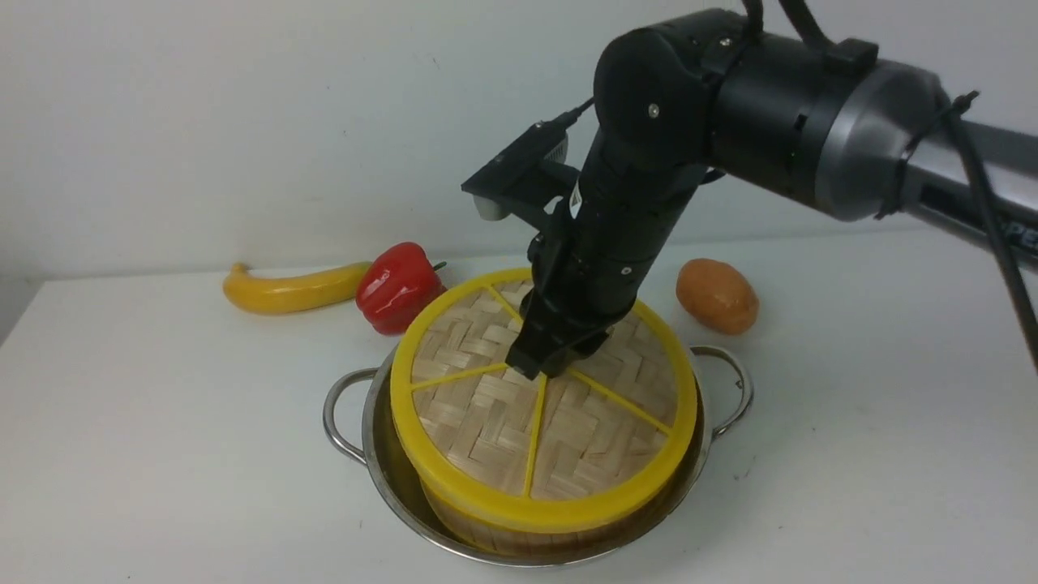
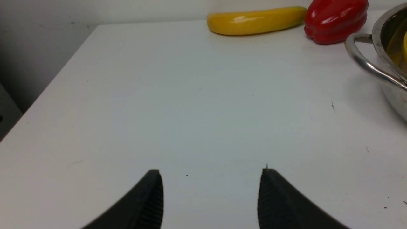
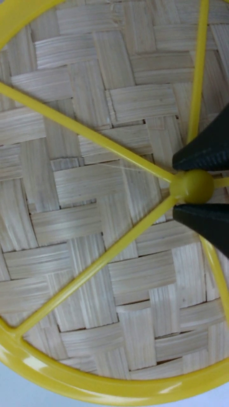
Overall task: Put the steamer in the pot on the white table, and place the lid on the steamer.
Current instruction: 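Place the bamboo steamer lid onto the steamer basket in the pot with the right gripper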
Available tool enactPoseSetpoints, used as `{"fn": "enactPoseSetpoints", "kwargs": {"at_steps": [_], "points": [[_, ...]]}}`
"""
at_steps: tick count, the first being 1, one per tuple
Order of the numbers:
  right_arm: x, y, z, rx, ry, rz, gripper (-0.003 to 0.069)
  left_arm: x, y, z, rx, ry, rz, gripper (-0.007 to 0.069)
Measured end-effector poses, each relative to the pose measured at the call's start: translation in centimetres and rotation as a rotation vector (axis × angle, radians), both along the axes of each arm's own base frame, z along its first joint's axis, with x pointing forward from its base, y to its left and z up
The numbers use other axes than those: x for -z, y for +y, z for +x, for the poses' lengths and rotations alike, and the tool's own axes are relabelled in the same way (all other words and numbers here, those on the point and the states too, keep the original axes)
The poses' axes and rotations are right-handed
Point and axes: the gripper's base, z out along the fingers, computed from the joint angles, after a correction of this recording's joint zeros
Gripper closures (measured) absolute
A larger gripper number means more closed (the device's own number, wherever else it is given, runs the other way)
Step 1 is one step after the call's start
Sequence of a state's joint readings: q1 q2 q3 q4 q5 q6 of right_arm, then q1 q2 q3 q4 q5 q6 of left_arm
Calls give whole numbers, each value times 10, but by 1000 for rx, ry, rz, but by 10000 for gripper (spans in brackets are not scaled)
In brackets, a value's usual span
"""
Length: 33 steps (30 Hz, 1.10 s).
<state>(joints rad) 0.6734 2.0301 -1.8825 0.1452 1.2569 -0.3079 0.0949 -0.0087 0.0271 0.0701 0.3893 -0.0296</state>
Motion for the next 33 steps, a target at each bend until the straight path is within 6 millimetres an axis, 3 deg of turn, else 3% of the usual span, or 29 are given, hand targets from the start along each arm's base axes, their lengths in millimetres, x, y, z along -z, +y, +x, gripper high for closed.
{"fn": "enactPoseSetpoints", "kwargs": {"at_steps": [18,25,33], "points": [[10,3,4,-26,-2,-9,547,0,0,0,0,0,0,246],[27,8,10,-34,12,-28,547,0,0,0,2,1,7,246],[22,14,18,-38,-9,-18,547,0,0,0,3,1,9,246]]}}
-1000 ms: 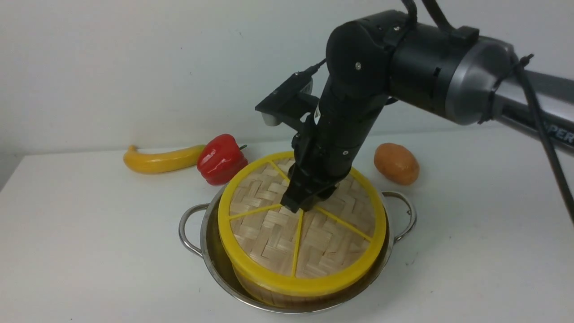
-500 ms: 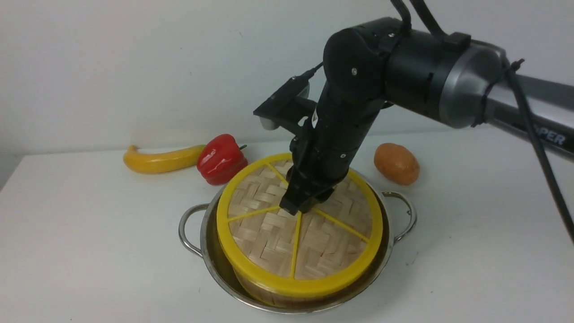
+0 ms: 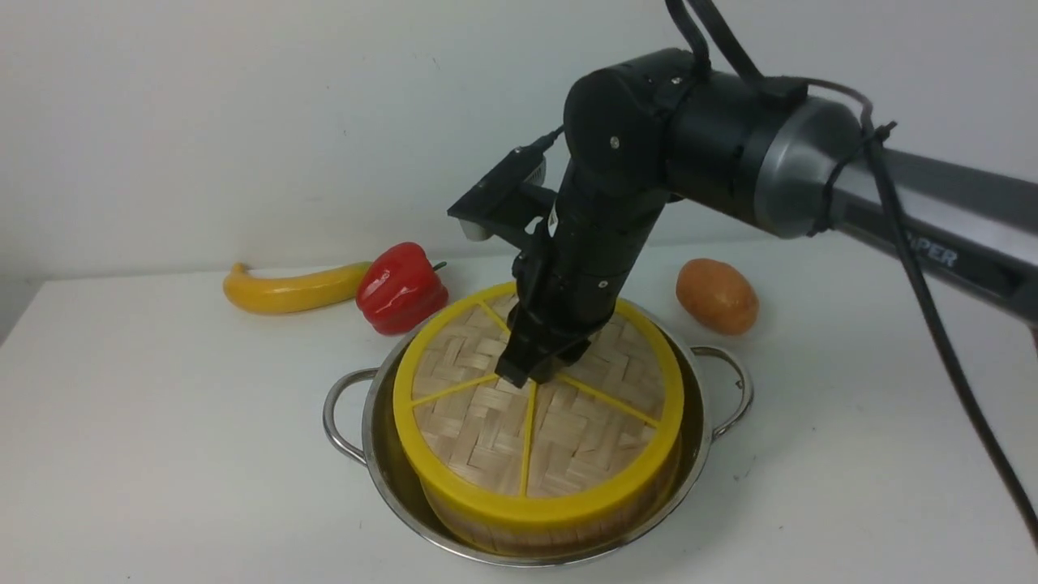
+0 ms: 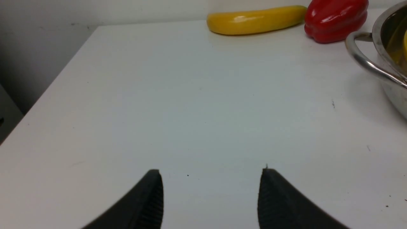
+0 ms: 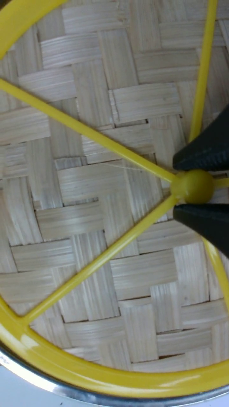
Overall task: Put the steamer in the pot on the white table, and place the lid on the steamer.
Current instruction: 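Place the bamboo steamer lid onto the steamer basket in the pot with the right gripper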
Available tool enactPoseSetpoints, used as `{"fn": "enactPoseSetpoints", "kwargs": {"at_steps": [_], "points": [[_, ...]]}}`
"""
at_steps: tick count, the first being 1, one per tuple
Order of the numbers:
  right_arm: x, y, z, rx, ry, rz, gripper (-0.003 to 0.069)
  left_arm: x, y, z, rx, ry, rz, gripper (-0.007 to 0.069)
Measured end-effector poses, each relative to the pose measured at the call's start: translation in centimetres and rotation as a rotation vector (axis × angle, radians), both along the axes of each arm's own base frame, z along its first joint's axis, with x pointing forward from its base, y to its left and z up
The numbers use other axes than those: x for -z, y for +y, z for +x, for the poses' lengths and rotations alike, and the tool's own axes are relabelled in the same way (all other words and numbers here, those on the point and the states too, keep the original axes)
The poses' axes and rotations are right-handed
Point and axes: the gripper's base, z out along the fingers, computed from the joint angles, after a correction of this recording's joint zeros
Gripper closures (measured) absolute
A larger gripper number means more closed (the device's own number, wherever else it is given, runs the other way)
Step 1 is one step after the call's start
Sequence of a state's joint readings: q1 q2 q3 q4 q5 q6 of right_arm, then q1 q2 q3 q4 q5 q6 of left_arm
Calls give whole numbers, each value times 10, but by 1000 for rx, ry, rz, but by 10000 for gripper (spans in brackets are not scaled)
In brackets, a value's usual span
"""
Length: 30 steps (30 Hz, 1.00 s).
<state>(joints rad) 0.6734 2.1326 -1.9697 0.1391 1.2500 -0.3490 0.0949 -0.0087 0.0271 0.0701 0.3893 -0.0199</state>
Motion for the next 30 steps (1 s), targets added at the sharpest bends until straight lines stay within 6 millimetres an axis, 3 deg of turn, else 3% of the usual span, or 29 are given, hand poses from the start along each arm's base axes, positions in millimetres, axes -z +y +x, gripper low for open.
{"fn": "enactPoseSetpoints", "kwargs": {"at_steps": [9,30], "points": [[12,3,5,-3,14,-16,547,0,0,0,0,0,0,246],[11,3,5,-12,6,-26,547,0,0,0,0,0,0,246]]}}
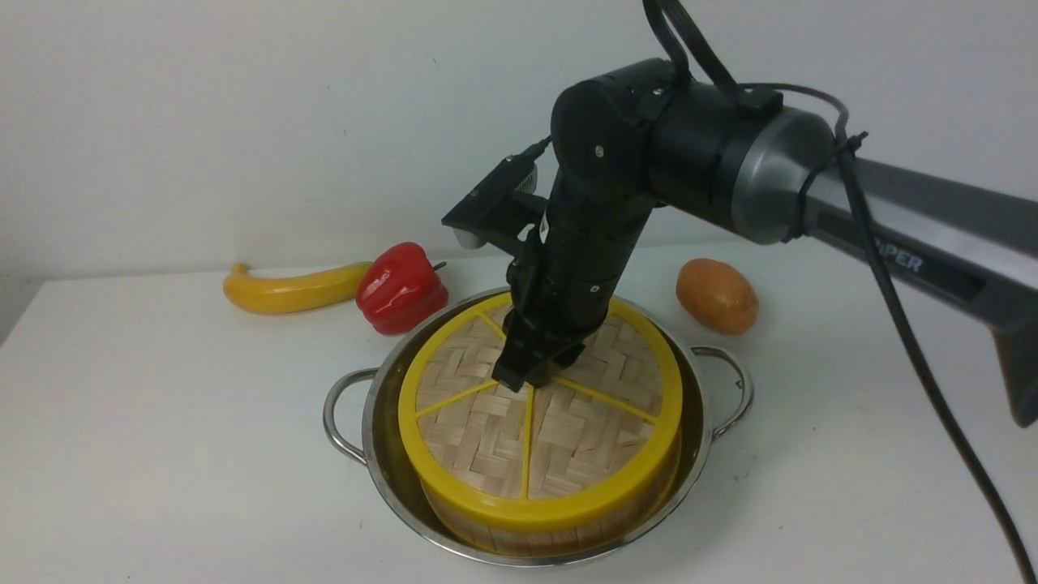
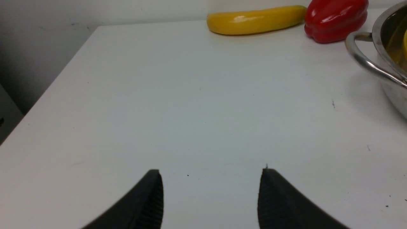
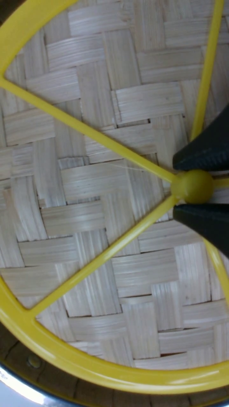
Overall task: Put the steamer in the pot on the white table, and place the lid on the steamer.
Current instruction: 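Place the bamboo steamer lid onto the steamer basket in the pot with the right gripper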
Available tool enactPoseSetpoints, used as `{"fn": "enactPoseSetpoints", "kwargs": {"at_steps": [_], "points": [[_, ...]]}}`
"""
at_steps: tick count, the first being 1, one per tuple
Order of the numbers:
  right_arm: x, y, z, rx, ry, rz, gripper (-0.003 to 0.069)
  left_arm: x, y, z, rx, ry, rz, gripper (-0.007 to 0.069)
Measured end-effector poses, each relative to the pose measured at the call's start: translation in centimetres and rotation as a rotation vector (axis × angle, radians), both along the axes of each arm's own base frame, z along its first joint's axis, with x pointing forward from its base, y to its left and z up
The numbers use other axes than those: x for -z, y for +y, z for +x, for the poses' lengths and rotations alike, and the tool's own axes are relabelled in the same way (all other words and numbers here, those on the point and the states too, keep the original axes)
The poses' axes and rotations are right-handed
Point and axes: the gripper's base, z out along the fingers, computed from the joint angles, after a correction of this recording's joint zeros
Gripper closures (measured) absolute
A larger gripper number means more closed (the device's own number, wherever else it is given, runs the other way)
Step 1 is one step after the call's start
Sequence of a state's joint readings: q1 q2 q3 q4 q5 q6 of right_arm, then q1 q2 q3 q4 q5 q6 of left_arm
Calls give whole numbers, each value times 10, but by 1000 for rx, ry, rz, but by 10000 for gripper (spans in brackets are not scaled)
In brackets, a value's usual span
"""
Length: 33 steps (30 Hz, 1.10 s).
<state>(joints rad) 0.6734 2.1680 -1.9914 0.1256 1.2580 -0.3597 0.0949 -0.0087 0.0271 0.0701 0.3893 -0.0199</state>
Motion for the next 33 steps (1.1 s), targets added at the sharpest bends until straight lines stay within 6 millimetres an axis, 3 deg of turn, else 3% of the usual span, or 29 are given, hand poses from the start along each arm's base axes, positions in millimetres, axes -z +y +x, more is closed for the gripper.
{"fn": "enactPoseSetpoints", "kwargs": {"at_steps": [33], "points": [[-14,4,8,13,-62,26,547,0,0,0,0,0,0,246]]}}
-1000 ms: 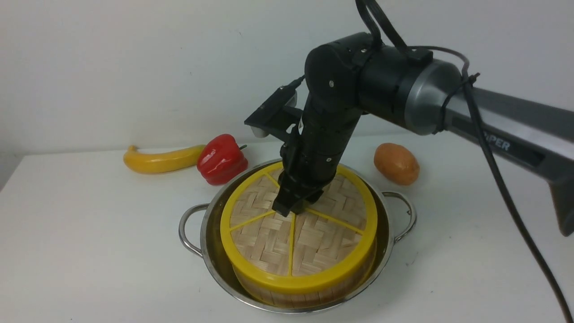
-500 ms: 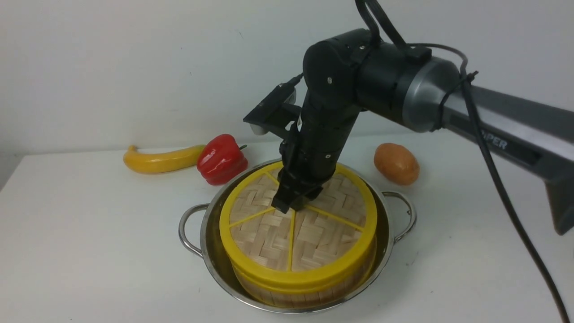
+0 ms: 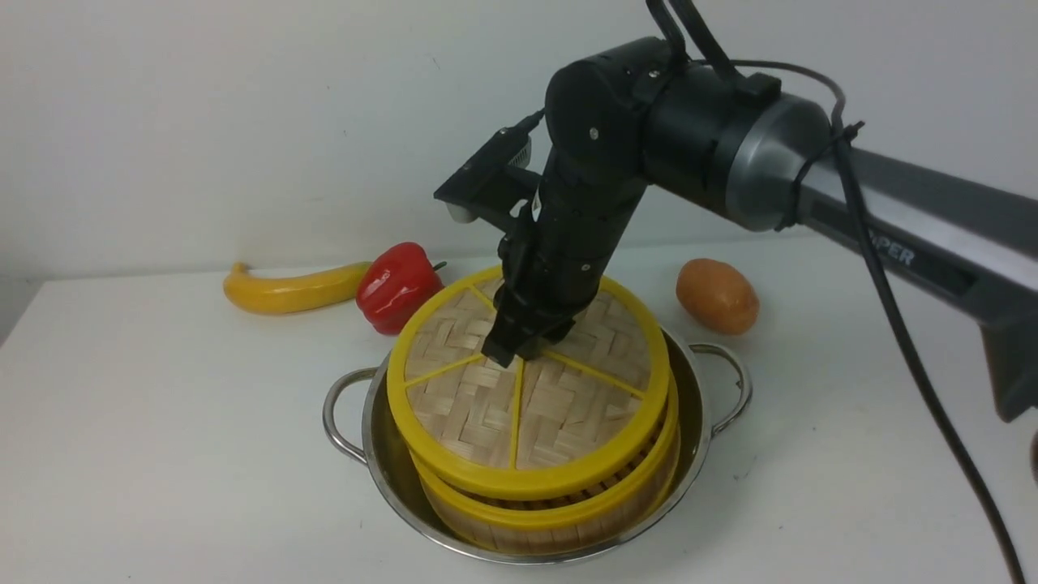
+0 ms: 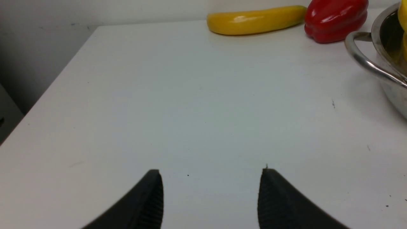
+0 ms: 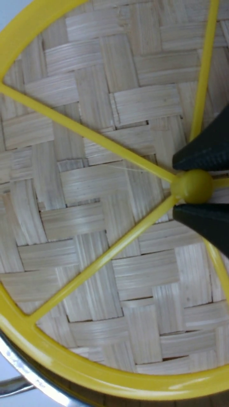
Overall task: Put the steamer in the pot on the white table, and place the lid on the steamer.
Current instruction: 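Place the bamboo steamer lid onto the steamer basket in the pot with the right gripper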
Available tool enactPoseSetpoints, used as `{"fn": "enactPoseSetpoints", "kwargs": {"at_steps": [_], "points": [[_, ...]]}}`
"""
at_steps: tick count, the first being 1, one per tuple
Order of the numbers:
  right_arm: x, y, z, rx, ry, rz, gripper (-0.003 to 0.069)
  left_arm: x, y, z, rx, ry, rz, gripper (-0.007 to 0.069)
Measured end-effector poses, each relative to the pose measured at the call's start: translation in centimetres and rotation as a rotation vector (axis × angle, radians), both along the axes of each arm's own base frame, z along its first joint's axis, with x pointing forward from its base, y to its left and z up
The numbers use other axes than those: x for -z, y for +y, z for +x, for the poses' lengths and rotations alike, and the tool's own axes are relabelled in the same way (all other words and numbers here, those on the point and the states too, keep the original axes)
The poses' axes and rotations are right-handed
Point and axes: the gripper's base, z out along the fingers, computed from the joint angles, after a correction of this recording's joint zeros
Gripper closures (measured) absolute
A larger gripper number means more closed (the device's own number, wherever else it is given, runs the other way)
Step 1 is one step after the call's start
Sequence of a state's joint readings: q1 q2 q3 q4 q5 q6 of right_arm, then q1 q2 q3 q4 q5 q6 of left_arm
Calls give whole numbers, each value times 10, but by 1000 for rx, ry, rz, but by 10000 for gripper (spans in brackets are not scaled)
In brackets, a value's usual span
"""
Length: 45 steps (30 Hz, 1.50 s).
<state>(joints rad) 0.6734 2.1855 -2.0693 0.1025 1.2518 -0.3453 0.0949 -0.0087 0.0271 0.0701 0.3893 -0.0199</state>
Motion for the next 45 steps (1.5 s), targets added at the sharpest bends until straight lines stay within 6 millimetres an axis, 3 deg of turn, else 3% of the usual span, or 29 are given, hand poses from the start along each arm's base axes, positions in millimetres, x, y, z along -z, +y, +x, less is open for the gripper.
{"fn": "enactPoseSetpoints", "kwargs": {"at_steps": [17,25,45], "points": [[-48,-9,-12,66,-51,94,547,0,0,0,0,0,0,246],[-28,-19,-25,51,15,16,547,0,0,0,0,0,0,246],[-7,-14,-20,-5,43,-9,547,0,0,0,0,0,0,246]]}}
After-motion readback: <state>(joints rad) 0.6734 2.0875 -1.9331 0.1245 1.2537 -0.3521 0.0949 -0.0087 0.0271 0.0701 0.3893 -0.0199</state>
